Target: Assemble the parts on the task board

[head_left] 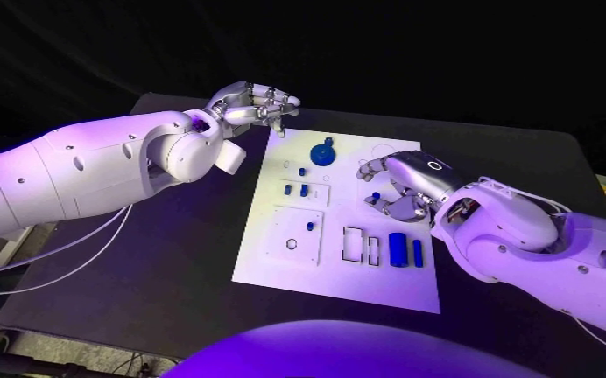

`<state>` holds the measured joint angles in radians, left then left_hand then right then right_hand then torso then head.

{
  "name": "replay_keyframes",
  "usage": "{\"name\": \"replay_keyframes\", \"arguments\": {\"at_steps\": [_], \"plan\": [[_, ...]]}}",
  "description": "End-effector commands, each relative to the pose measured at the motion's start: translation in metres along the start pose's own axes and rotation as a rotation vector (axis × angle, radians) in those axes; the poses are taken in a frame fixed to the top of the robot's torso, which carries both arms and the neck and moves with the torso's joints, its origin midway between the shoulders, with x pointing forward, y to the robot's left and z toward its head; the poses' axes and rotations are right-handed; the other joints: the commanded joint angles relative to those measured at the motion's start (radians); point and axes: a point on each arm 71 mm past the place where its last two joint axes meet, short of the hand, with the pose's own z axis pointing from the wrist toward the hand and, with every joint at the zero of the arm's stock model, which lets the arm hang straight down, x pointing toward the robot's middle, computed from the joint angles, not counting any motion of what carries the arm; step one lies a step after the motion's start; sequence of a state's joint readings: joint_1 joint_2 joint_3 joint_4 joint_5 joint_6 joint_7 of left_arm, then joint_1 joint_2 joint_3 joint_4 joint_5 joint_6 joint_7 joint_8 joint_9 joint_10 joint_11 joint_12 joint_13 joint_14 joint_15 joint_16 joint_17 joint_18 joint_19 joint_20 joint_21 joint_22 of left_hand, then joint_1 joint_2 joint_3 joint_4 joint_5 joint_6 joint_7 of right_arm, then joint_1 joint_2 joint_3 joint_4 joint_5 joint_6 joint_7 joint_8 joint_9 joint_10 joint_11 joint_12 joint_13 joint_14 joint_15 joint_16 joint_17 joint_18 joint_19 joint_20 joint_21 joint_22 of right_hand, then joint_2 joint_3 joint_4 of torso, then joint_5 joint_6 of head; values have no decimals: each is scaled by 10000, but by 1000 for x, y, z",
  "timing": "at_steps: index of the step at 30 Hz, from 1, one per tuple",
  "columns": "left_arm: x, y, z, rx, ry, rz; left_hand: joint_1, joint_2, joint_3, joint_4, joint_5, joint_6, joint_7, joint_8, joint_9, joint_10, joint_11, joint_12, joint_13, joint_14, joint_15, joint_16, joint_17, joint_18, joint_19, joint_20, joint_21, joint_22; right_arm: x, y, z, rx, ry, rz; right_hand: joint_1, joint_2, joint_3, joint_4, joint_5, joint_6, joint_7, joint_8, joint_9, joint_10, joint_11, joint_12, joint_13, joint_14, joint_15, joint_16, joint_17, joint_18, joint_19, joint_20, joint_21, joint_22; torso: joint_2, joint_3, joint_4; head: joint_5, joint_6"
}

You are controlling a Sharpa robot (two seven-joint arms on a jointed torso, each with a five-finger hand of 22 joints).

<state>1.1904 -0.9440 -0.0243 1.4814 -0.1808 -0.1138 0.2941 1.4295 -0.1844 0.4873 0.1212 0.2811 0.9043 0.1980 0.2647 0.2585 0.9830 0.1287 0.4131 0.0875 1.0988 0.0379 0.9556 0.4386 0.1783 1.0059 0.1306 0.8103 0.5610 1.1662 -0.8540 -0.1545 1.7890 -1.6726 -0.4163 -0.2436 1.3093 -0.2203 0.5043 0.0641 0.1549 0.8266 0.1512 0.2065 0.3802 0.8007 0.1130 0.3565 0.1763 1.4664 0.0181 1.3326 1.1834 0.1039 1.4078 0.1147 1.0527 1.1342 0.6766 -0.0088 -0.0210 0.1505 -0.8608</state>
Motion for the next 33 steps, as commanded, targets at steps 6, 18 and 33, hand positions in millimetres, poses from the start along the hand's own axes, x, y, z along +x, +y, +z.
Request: {"name": "replay_keyframes", "arguments": {"at_steps": [6, 18, 33], "plan": [[3, -1, 1, 43, 229, -49, -74, 11, -55, 20, 0, -68, 33, -44, -4, -56, 4, -36, -13, 8, 82, -26, -20, 53, 63, 43, -66, -17, 3, -31, -1, 1028, 1821, -573, 455, 252, -1773, 523, 76, -352, -250, -272, 22, -737, 96, 454, -304, -80, 109, -237, -467, 183, -78, 65, -760, -602, 11, -10, -5, -115, 99], [4, 0, 2, -37, 269, -52, -76, 21, -55, 23, 2, -68, 34, -49, -3, -61, 4, -34, -13, 4, 83, -26, -22, 54, 64, 45, -74, -22, 10, -28, 6, 921, 1897, -597, 1128, 619, -2141, 923, 55, 75, -186, -186, 104, -288, -76, 1203, -439, 165, -39, 82, -130, 54, 314, -62, -138, -92, 19, -6, 34, -163, 141], [3, 0, 2, -79, 245, -43, -93, 63, -53, 48, 5, -63, 37, -57, 2, -66, 8, -28, -12, 0, 88, -21, -24, 54, 67, 51, -91, -35, 13, -23, 9, 779, 1724, -298, 1204, 904, -573, 1332, -239, 1001, -129, -11, 146, 1164, -284, 989, -921, 304, -225, 351, 191, -79, 619, -235, 575, 529, 10, 4, 5, -139, 104]]}}
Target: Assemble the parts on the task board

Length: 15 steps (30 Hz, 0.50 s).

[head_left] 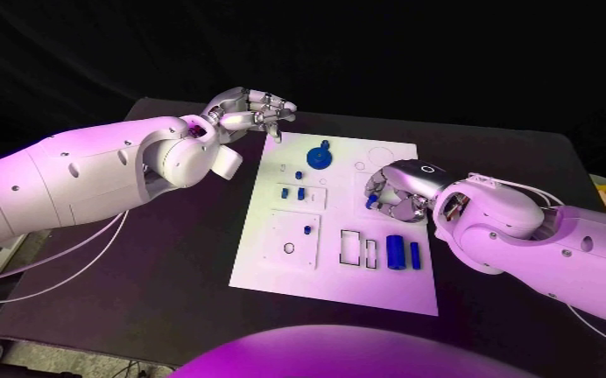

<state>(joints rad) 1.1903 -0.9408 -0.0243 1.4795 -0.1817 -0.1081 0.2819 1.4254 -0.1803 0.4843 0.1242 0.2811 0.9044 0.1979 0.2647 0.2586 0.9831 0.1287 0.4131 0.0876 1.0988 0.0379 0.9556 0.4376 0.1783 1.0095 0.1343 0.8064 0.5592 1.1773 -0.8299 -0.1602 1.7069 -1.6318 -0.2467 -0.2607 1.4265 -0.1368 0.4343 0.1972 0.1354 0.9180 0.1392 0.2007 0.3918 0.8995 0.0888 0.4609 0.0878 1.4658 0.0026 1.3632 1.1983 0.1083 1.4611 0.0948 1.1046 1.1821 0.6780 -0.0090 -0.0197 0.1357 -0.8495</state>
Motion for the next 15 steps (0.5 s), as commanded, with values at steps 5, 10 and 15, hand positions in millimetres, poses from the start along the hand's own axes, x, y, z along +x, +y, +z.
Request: {"name": "replay_keyframes", "arguments": {"at_steps": [5, 10, 15], "plan": [[2, -1, 1, 37, 192, -35, -52, 22, -23, 18, 5, -63, 38, -57, 1, -67, 8, -28, -14, 0, 88, -21, -15, 54, 30, 14, -52, -17, 1, 2, 1, -72, 13, 61, 46, 135, 471, -112, -119, 513, -138, 330, 218, 719, -165, -224, -100, 344, -170, 147, 175, -147, 124, -139, 178, 171, -5, 13, -10, -8, -1], [3, -1, 1, 28, 209, -39, -52, 22, -23, 18, 5, -63, 38, -57, 1, -67, 8, -28, -14, 0, 88, -21, -15, 54, 30, 14, -52, -17, 2, 3, 2, -62, -40, 54, 45, 164, 543, -164, -125, 568, -157, 402, 279, 841, -189, -272, -106, 354, -186, 175, 213, -154, 134, -158, 214, 207, 5, 12, -6, -31, -5], [3, -1, 1, 17, 216, -41, -52, 22, -23, 18, 5, -63, 38, -57, 1, -67, 8, -28, -14, 0, 88, -21, -15, 54, 30, 14, -52, -17, 2, 2, 4, 91, -139, -48, 88, 199, 666, -287, -202, 593, -135, 479, 360, 937, -182, -369, -121, 384, -180, 259, 340, -179, 162, -167, 316, 300, 3, 5, 1, -48, -11]]}}
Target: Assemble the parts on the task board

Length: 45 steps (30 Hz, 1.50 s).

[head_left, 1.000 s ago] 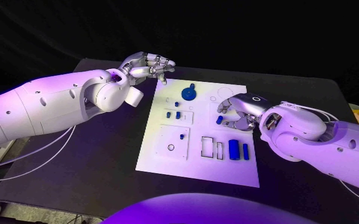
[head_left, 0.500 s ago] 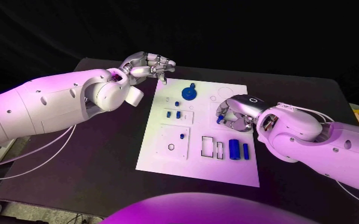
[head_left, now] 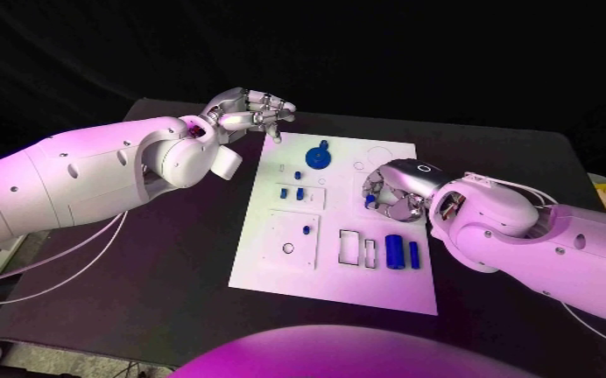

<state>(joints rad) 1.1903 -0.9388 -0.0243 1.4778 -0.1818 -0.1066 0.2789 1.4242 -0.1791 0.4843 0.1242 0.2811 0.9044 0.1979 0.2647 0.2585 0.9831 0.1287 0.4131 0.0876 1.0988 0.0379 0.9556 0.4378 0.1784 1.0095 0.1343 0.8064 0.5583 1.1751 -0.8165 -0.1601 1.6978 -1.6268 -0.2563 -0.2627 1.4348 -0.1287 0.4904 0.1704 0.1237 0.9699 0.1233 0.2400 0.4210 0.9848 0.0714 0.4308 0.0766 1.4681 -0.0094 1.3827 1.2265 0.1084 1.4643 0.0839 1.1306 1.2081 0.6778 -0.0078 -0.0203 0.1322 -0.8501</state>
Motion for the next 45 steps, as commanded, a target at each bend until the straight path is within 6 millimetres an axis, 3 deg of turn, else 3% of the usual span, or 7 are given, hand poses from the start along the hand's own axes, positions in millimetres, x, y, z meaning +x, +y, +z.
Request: {"name": "replay_keyframes", "arguments": {"at_steps": [1, 12, 28, 37, 45], "plan": [[2, -1, 1, 42, 196, -36, -41, 10, -24, 18, 5, -63, 38, -58, 2, -67, 8, -28, -14, 0, 88, -21, -16, 53, 30, 14, -52, -9, 1, 0, 1, 145, -137, -126, 21, 149, 224, -91, -328, 70, 38, 129, 118, 116, 2, -144, -17, 364, -51, 78, 66, -184, 135, -56, 74, 62, 7, -9, 12, -16, -12], [1, -1, 0, 12, 156, -25, -41, 10, -24, 18, 5, -63, 38, -58, 2, -67, 8, -28, -14, 0, 88, -21, -16, 53, 30, 14, -52, -9, -5, 6, -7, 33, -836, 48, -15, 175, 655, -400, -232, 117, 65, 345, 337, 347, 1, -331, -6, 369, -47, 136, 131, -198, 145, -48, 163, 164, -6, -17, 8, 7, -12], [0, 0, 0, -6, 137, -19, -55, 26, -32, 33, 7, -65, 38, -72, 6, -80, 10, -22, -14, -6, 92, -15, -19, 55, 34, 20, -74, -25, -37, 28, -22, -631, -1725, 117, -120, 112, 692, -436, -250, 128, 65, 402, 400, 392, 6, -400, -12, 379, -45, 172, 187, -208, 155, -48, 217, 216, -7, -10, 6, 40, 36], [0, 0, 2, -13, 175, -29, -61, 30, -36, 39, 8, -67, 41, -79, 8, -87, 12, -20, -14, -9, 93, -12, -21, 55, 37, 22, -83, -32, -34, 81, -14, -2119, -1777, 464, -124, 101, 737, -483, -234, 118, 75, 419, 424, 418, 4, -432, -12, 377, -47, 170, 177, -200, 147, -49, 185, 194, -5, -3, -26, 202, -19], [2, 1, 4, -19, 246, -45, -61, 30, -36, 39, 8, -67, 41, -79, 8, -87, 12, -20, -14, -9, 93, -12, -21, 55, 37, 22, -83, -32, -18, 129, -1, -3375, -1583, 783, -130, 102, 802, -537, -203, 73, 103, 414, 443, 423, 18, -483, -17, 371, -39, 164, 159, -197, 141, -46, 162, 180, 30, 5, 38, 284, -21]]}}
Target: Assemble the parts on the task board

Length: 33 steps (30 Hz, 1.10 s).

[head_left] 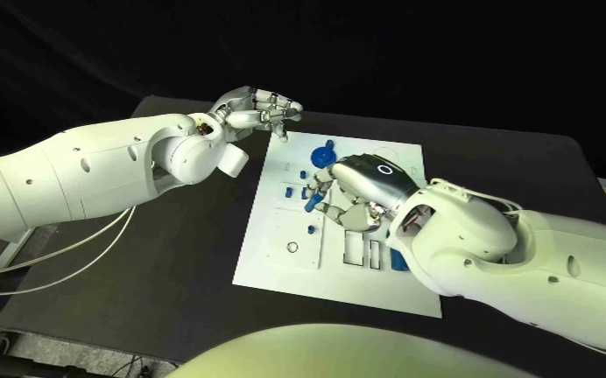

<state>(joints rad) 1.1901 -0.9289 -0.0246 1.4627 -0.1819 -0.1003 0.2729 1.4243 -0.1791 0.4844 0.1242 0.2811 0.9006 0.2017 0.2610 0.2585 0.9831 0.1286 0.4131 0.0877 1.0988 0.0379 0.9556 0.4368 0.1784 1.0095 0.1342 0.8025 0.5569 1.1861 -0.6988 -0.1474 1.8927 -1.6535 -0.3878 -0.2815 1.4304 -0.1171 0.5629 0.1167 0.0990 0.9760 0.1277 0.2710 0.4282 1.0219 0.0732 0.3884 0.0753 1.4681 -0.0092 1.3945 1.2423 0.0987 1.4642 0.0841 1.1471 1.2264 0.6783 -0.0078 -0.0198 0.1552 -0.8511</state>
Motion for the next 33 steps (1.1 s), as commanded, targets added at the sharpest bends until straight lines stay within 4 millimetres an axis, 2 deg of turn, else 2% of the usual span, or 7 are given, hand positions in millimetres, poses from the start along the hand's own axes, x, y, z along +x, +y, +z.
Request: {"name": "replay_keyframes", "arguments": {"at_steps": [1, 5, 13, 17, 26, 33], "plan": [[4, -1, 1, 58, 245, -47, -61, 31, -37, 39, 8, -30, 3, -42, 8, -87, 12, -20, -15, -9, 93, -13, -12, 55, 37, 23, -44, -17, 8, 11, 5, -547, -25, -18, -85, -12, 86, -9, 48, 12, 62, 107, 374, 56, 1, -64, -4, 369, -40, 43, -6, -98, 139, -48, -10, -9, 22, -4, 28, 69, -21], [5, -1, 2, 61, 286, -58, -61, 31, -37, 39, 8, -30, 3, -42, 8, -87, 12, -20, -15, -9, 93, -13, -12, 55, 37, 23, -44, -17, 22, 16, 9, -666, 253, 153, -83, -14, 96, -22, 52, 9, 65, 109, 379, 60, 3, -70, -4, 373, -39, 53, 12, -97, 138, -47, -16, -13, 21, -17, 24, 117, -70], [8, -1, 4, 57, 353, -74, -61, 31, -37, 39, 8, -30, 3, -42, 8, -87, 12, -20, -15, -9, 93, -13, -12, 55, 37, 23, -44, -17, 49, 10, 9, -413, 887, 318, -89, -14, 103, -28, 54, 7, 71, 111, 383, 64, 7, -77, -3, 372, -38, 52, 8, -97, 137, -46, -16, -12, 1, -8, 0, 233, -165], [8, -1, 4, 53, 360, -76, -68, 34, -45, 45, 10, -35, 5, -55, 11, -100, 15, -15, -15, -17, 96, -10, -16, 56, 41, 26, -61, -30, 54, 8, 9, -359, 1059, 292, -89, -14, 103, -28, 54, 7, 71, 111, 383, 64, 7, -77, -3, 372, -38, 52, 8, -97, 137, -46, -16, -12, -4, -1, 5, 233, -185], [9, -1, 5, 51, 364, -76, -68, 34, -45, 45, 10, -35, 5, -55, 11, -100, 15, -15, -15, -17, 96, -10, -16, 56, 41, 26, -61, -30, 61, 8, 10, -318, 1332, 235, -102, -21, 109, -42, 52, 8, 79, 118, 392, 75, 12, -86, -2, 373, -33, 58, 19, -102, 141, -44, 5, 7, 5, -12, -4, 222, -215], [9, -1, 5, 52, 370, -78, -68, 34, -45, 45, 10, -35, 5, -55, 11, -100, 15, -15, -15, -17, 96, -10, -16, 56, 41, 26, -61, -30, 66, 5, 12, -180, 1579, 175, -105, -21, 112, -46, 52, 9, 80, 121, 395, 79, 12, -88, -1, 370, -32, 51, 4, -99, 136, -43, -13, -7, 4, -9, 13, 223, -216]]}}
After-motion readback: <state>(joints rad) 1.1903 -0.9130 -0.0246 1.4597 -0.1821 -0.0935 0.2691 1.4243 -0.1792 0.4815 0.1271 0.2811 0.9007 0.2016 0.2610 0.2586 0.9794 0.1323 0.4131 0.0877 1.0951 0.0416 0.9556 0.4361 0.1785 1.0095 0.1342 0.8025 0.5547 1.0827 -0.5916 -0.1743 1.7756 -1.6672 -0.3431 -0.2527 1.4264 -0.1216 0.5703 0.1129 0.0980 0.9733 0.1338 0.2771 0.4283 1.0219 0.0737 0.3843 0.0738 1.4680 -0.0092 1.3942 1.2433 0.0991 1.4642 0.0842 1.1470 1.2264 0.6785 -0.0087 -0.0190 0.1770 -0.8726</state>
